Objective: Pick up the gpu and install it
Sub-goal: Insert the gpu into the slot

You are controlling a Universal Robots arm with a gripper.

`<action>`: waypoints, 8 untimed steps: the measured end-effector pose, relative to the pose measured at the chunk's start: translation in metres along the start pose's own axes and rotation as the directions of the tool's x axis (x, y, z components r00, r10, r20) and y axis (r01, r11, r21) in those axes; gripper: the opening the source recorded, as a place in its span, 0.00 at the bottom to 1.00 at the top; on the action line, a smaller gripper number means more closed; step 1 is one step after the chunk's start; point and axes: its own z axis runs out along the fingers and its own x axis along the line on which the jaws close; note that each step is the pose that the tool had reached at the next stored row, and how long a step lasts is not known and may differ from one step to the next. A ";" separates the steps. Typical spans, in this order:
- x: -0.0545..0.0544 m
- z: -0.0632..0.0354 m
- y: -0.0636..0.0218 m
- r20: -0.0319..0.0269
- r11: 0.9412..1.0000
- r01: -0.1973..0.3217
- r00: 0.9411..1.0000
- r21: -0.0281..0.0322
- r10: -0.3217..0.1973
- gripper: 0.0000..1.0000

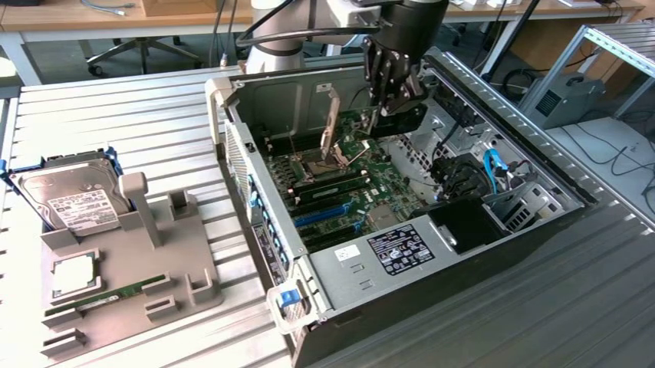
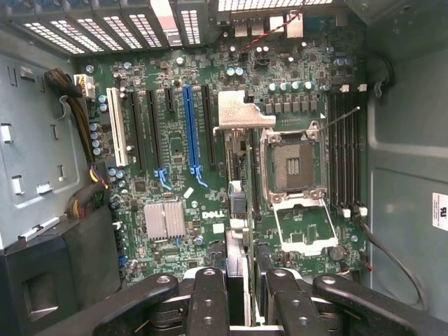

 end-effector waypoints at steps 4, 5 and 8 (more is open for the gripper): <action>0.000 0.0007 0.0003 0.000 1.000 0.000 1.000 0.000 0.000 0.27; 0.000 0.0008 0.0003 0.000 1.000 0.000 1.000 0.000 0.000 0.27; 0.000 0.0015 0.0006 0.000 1.000 0.000 1.000 0.000 0.000 0.27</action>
